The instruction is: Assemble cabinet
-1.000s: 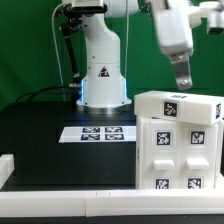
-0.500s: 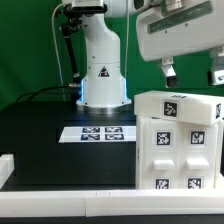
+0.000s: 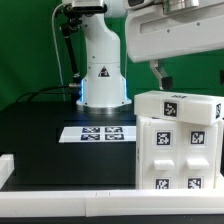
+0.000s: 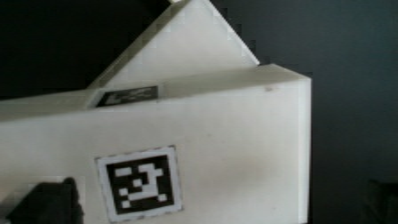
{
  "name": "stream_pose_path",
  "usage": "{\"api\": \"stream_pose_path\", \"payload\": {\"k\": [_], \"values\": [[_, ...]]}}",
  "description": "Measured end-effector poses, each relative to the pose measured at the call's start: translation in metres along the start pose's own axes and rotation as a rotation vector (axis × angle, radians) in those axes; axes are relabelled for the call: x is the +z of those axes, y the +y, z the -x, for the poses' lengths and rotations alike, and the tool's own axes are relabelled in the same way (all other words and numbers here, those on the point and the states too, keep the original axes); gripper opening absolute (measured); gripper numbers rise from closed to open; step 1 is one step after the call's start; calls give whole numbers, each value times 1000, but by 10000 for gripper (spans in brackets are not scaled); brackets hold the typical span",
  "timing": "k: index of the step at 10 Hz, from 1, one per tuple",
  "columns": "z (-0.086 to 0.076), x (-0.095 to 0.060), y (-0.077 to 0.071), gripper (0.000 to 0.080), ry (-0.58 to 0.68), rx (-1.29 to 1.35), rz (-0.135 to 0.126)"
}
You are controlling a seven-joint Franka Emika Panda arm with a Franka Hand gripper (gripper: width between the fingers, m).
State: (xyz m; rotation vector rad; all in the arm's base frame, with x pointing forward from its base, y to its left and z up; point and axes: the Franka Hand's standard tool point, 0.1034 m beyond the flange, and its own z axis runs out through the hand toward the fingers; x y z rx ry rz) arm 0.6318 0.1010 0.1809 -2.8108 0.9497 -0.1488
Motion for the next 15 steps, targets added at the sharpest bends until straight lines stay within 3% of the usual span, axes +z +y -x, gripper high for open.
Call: {"api": "stream_pose_path", "payload": {"k": [3,8,12,15], "values": [[0,1,0,797,32,-295,4],[-3,6,7,797,36,-953,48],[-2,9,10,797,24,-1245,89],[-3,15,20,797,-4,-1414,104]]}}
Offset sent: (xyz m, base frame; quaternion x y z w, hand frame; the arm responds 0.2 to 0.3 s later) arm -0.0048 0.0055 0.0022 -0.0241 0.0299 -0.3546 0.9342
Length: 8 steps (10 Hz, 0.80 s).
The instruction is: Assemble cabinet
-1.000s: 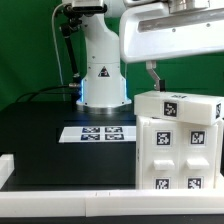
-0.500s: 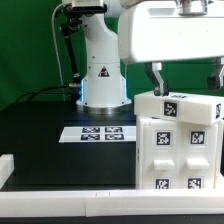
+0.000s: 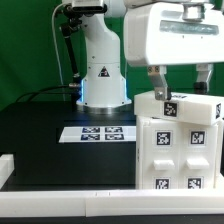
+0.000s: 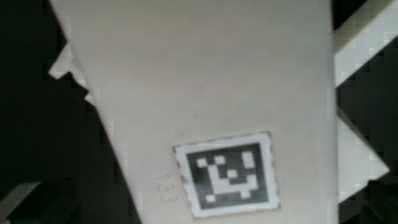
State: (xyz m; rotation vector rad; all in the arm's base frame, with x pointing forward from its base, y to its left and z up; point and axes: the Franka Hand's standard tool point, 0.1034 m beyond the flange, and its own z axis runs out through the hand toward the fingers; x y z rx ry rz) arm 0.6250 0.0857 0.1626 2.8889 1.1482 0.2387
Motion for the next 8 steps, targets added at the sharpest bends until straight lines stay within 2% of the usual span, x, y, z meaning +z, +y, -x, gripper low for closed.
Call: {"api": "stream_pose_path", "payload": {"k": [5,7,8], "values": [[9,10,-4,797,-11,25,-1],[9,10,-3,557,-11,26,-1],[9,10,-3,557,-11,44,-1]]}}
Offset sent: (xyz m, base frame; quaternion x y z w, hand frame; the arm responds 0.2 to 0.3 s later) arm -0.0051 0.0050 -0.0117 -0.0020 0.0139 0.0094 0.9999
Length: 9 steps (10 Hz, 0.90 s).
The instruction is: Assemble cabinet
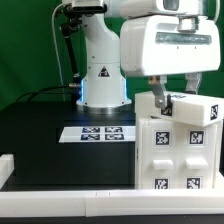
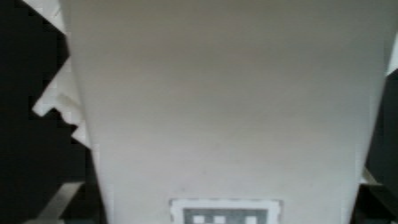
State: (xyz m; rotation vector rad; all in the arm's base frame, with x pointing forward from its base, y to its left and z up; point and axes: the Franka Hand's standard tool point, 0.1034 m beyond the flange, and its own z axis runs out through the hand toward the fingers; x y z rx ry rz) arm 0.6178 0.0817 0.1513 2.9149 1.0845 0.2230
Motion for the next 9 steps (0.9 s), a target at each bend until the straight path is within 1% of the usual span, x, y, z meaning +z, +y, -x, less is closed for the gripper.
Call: {"api": "stream_pose_path", "payload": {"k": [3,5,7,9], "values": [[0,0,0,557,0,59,0],[0,-1,1,557,6,263,1],[-1,-1,1,558,25,419,11],[-2,-1,2,558,42,619,15]]}}
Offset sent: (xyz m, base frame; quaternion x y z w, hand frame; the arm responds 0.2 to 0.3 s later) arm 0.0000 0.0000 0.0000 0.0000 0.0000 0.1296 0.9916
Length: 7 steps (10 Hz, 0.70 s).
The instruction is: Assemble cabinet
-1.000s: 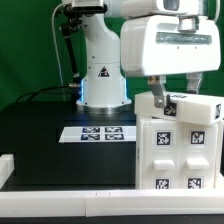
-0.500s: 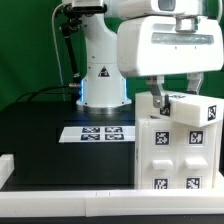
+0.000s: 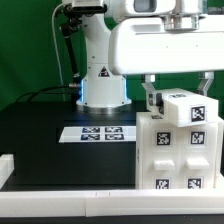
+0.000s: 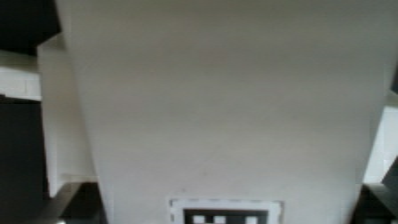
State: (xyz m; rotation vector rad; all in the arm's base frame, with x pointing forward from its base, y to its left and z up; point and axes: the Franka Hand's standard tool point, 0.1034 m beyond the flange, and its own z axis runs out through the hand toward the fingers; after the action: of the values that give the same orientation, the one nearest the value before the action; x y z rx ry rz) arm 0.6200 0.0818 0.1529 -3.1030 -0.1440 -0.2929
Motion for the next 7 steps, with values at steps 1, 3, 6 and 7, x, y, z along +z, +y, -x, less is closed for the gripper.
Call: {"api": "stream_pose_path", "payload": {"k": [1,3,6,7], "values": [[0,0,1,558,7,65,1],[-1,-1,3,560,14,246,3],[0,0,4,560,5,425,9],[0,0,4,560,5,470,8]]}}
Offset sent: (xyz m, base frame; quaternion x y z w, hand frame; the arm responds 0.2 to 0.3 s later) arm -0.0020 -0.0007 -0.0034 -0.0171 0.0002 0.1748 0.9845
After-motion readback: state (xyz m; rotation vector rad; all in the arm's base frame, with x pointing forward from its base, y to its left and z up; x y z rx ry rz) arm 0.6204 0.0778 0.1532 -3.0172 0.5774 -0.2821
